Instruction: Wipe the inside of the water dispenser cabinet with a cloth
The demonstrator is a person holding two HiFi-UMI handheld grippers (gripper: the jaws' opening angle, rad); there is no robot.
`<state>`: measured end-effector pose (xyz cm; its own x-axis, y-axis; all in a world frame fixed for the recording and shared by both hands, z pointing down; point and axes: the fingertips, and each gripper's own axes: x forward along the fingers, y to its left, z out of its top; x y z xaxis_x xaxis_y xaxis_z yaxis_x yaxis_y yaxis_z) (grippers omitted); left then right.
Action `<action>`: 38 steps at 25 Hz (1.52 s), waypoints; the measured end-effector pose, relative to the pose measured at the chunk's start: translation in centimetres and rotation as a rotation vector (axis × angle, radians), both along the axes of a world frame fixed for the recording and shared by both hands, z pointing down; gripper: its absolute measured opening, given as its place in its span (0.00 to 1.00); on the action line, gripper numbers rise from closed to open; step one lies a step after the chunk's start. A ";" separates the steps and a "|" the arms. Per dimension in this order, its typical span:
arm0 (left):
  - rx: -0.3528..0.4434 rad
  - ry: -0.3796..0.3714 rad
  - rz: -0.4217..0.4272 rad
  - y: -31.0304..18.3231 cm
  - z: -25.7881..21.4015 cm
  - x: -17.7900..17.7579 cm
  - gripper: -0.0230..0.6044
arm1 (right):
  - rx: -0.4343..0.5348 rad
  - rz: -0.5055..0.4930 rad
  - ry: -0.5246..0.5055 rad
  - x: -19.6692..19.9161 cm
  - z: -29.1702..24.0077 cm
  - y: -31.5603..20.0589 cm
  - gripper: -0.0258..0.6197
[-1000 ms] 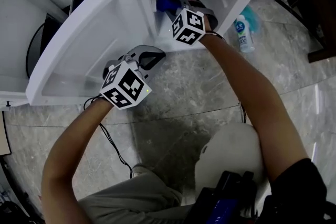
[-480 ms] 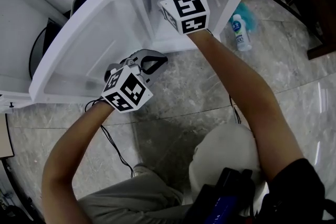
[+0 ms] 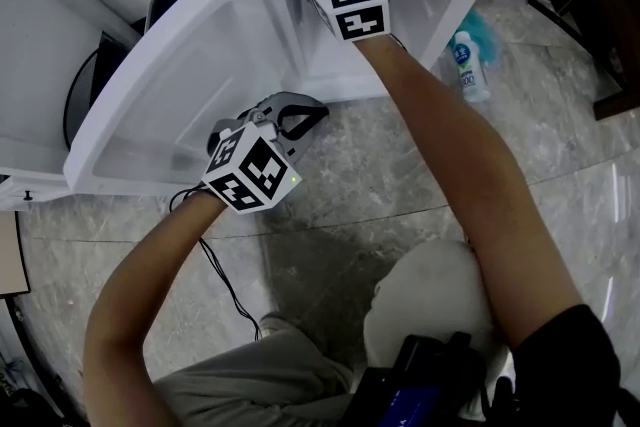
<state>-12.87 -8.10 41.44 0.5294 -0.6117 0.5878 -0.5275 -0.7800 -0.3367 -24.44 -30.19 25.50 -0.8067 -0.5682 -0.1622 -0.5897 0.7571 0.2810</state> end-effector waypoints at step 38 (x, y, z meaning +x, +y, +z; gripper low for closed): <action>0.044 -0.026 -0.048 -2.1 -0.9 -2.5 0.05 | -0.061 -0.056 0.063 0.7 0.8 1.7 0.20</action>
